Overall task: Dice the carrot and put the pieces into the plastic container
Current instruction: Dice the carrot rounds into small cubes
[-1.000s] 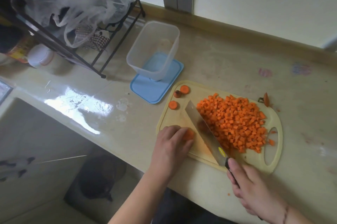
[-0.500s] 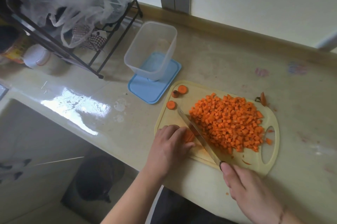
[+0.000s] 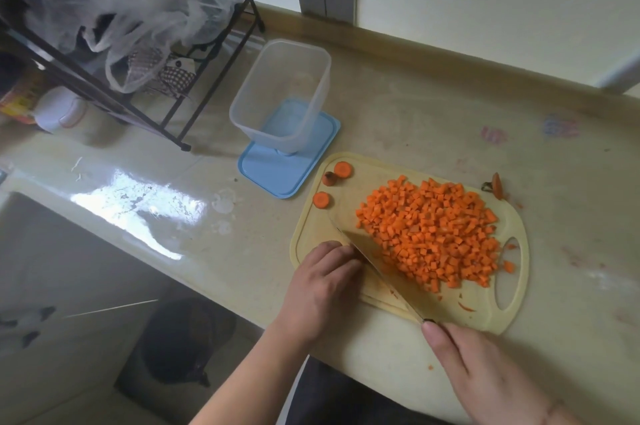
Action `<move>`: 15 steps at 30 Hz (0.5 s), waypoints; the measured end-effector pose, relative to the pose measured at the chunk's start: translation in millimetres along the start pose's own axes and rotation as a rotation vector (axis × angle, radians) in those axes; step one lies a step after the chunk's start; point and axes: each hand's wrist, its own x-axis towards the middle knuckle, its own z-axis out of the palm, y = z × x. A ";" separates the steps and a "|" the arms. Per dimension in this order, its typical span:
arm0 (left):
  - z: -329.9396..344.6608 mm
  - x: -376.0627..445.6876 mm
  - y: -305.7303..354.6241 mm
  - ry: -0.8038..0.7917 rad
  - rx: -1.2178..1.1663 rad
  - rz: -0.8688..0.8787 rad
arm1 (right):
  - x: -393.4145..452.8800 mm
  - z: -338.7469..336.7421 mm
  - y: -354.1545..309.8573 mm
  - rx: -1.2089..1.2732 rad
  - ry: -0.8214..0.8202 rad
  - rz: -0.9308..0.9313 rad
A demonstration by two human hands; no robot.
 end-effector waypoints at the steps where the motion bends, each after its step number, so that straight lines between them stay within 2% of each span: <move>1: 0.3 0.2 -0.3 0.006 -0.005 0.000 | 4.3 0.7 -1.9 -0.018 -0.012 0.001; 10: -2.4 -0.7 4.5 0.050 0.022 0.001 | 11.9 -10.0 -6.4 0.103 -0.037 0.073; 15: -4.6 1.1 6.2 0.026 0.012 -0.004 | 4.9 -5.7 -5.0 0.051 -0.051 0.051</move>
